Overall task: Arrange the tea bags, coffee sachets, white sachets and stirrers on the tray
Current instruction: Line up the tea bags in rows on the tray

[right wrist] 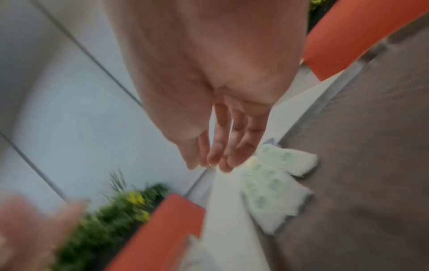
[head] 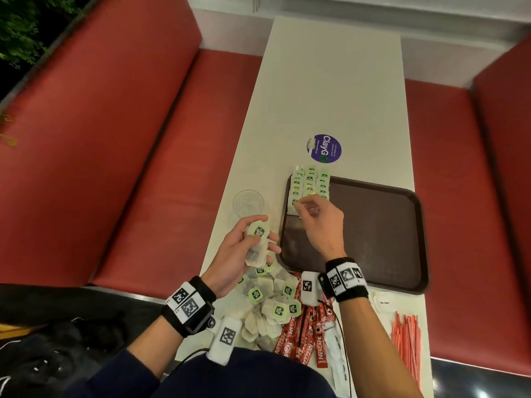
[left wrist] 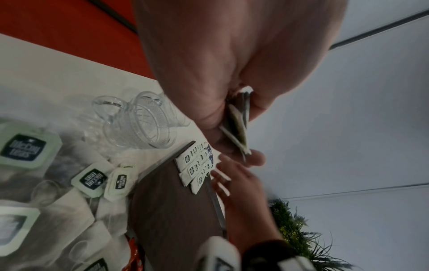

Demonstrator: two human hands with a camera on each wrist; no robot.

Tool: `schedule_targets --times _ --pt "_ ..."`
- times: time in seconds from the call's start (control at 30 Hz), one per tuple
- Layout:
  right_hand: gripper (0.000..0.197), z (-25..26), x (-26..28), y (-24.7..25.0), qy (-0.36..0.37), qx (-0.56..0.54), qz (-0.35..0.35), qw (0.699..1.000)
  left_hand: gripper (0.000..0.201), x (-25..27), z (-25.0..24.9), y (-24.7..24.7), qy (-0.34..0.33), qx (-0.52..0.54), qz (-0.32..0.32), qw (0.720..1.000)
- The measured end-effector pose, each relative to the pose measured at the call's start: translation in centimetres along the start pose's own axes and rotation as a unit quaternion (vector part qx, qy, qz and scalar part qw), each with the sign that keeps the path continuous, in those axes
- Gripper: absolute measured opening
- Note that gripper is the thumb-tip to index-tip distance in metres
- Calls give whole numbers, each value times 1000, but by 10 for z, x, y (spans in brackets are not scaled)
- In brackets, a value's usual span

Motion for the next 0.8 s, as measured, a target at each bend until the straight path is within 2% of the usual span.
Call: schedule_targets --times 0.07,0.13,0.2,0.27,0.43,0.57,0.7,0.8 --pt "18 33 16 8 -14 -59 60 996 40 0 0 -4 -4 -2 4 1000" --pt "24 56 35 9 -36 -102 154 982 38 0 1 -8 -13 -9 3 1000" --pt "16 68 46 14 -18 -96 194 976 35 0 1 -11 -24 -22 -4 999" --pt "8 72 45 23 4 -87 180 980 32 -1 2 -13 -32 -40 -11 999" --pt "6 72 37 40 32 -90 154 983 26 0 0 -16 -53 -73 -15 996" --pt "14 68 35 50 18 -120 142 982 18 -1 -3 -18 -76 -75 -22 994" --pt "12 53 43 41 10 -100 181 978 18 -6 1 -20 -79 -85 -22 993" --pt "9 31 30 52 -7 -84 131 988 20 -8 6 -18 -65 -85 -31 994"
Point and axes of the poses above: each hand's wrist, its own x-axis away from the middle knuckle, its own y-axis out of the back of the hand, z = x × y, the point moved 7 cm from there along -x, towards the middle knuckle, and after that the axes turned 14 degrees about -z, right-handed, at the moved point
